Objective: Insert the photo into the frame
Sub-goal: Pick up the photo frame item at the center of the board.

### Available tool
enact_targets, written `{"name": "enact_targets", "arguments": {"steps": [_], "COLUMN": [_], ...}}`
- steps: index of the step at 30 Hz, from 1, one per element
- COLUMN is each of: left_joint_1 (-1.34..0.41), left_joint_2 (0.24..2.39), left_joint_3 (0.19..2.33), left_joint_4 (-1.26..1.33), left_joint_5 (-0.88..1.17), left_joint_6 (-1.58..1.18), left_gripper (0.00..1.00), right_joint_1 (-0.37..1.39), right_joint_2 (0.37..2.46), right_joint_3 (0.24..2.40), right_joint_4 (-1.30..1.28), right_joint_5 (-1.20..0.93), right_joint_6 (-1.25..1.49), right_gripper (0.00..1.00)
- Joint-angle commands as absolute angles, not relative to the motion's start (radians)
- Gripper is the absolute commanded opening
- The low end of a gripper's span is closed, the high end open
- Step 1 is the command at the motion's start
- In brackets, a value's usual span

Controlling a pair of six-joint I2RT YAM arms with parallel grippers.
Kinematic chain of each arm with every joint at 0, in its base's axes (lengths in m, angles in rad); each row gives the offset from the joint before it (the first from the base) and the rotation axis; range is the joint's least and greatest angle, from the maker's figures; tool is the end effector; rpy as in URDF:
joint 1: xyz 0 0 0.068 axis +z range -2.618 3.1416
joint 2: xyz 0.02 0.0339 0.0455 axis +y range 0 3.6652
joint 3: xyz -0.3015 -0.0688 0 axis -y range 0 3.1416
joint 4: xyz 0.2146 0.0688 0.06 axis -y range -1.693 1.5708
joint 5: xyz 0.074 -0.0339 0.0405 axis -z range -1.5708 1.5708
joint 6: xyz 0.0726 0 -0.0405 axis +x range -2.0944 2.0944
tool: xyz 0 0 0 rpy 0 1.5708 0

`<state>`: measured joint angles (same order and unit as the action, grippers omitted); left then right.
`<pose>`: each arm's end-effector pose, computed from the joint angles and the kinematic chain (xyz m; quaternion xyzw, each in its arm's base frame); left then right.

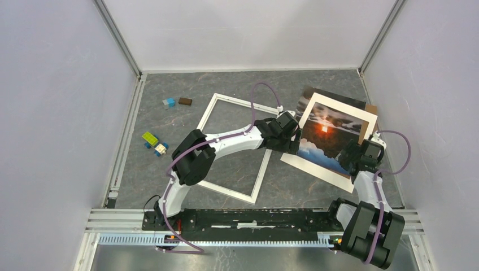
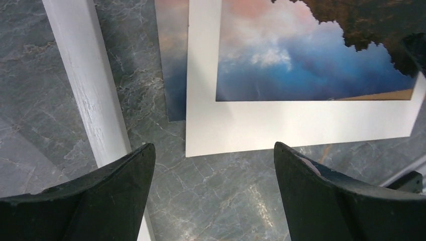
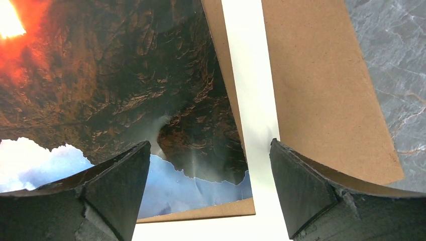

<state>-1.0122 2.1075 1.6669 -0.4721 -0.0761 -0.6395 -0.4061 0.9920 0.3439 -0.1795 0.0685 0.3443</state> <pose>0.2609 -0.4070 0.2195 0.1631 0.9316 -0.2130 0.2454 0.1464 -0.0683 0.1764 0.3528 0.8619 -0.0431 0.3617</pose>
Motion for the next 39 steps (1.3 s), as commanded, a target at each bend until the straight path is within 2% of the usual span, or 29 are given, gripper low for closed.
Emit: {"name": "enact_targets", "arguments": {"steps": [1,13,17,20,28,39], "left_joint_1": [-1.011,-1.001,-0.980,-0.946,-0.889,-0.876], "left_joint_2": [2.147,2.201,2.193,2.167,2.049,2.059], "left_joint_3": [1.733,1.686,1.625,1.552,1.276,1.170], "left_joint_4": [-0.500,-0.475,-0.385,-0.282,0.223,0.575], "left_joint_5": [-0.115,0.034,0.108,0.221,0.388,0.441], "left_joint_6": [-0.719,-0.928,-0.978,-1.034,-1.193,-1.285], "left_gripper": [0.93,0.93,0.92,0.89,0.78,0.63], "right_joint_1": [-0.424,-0.446,-0.447,-0.446,-0.446,-0.446], "right_joint_2": [1.003,1.001,0.996,0.996,1.003,1.000], "right_joint_3": [0.309,0.296,0.301,0.296,0.290,0.289], "right_joint_4": [-0.123,-0.112,-0.112,-0.109,-0.095,-0.095], "right_joint_5": [0.002,-0.044,-0.050,-0.060,-0.087,-0.090], "right_joint_6": [0.360,0.350,0.346,0.345,0.345,0.341], "right_gripper": [0.93,0.92,0.91,0.91,0.91,0.90]}}
